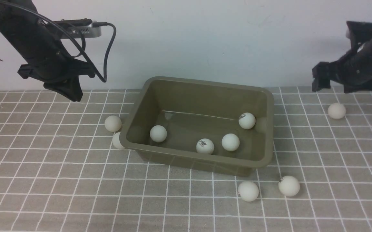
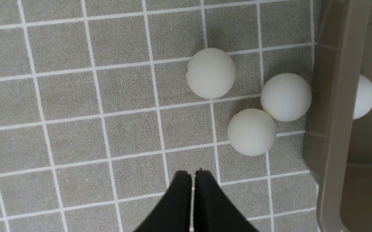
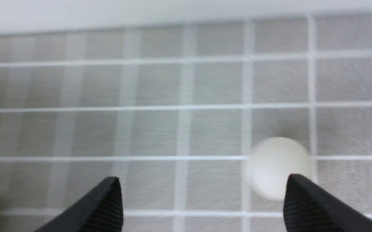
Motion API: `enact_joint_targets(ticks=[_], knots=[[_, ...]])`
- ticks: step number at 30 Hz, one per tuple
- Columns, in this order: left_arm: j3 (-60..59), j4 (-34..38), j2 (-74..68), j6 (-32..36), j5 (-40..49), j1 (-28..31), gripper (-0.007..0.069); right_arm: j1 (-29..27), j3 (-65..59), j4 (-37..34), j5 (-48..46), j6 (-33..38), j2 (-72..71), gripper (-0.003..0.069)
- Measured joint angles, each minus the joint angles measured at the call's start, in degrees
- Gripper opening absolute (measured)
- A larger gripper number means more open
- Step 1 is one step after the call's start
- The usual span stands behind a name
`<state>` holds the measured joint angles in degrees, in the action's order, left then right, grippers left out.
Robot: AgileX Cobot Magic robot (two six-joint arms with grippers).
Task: Put the table tennis balls into the box on the grey coffee tablecloth.
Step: 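Reach for and grasp a ping pong ball on the table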
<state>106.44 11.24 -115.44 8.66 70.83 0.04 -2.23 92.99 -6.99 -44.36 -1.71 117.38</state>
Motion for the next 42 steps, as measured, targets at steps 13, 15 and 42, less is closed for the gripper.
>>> enact_joint_targets(ticks=[13, 15, 42], knots=[[0.0, -0.1, 0.0, 0.4, 0.0, 0.0, -0.0005, -2.0, 6.9, 5.4, 3.4, -7.5, 13.3, 0.0589], [0.0, -0.1, 0.0, 0.4, 0.0, 0.0, -0.0005, -2.0, 7.4, 5.4, 4.3, -7.9, 13.9, 0.0589], [0.0, -0.1, 0.0, 0.4, 0.0, 0.0, -0.0005, 2.2, 14.7, -23.4, -8.4, 11.3, 15.6, 0.0588]])
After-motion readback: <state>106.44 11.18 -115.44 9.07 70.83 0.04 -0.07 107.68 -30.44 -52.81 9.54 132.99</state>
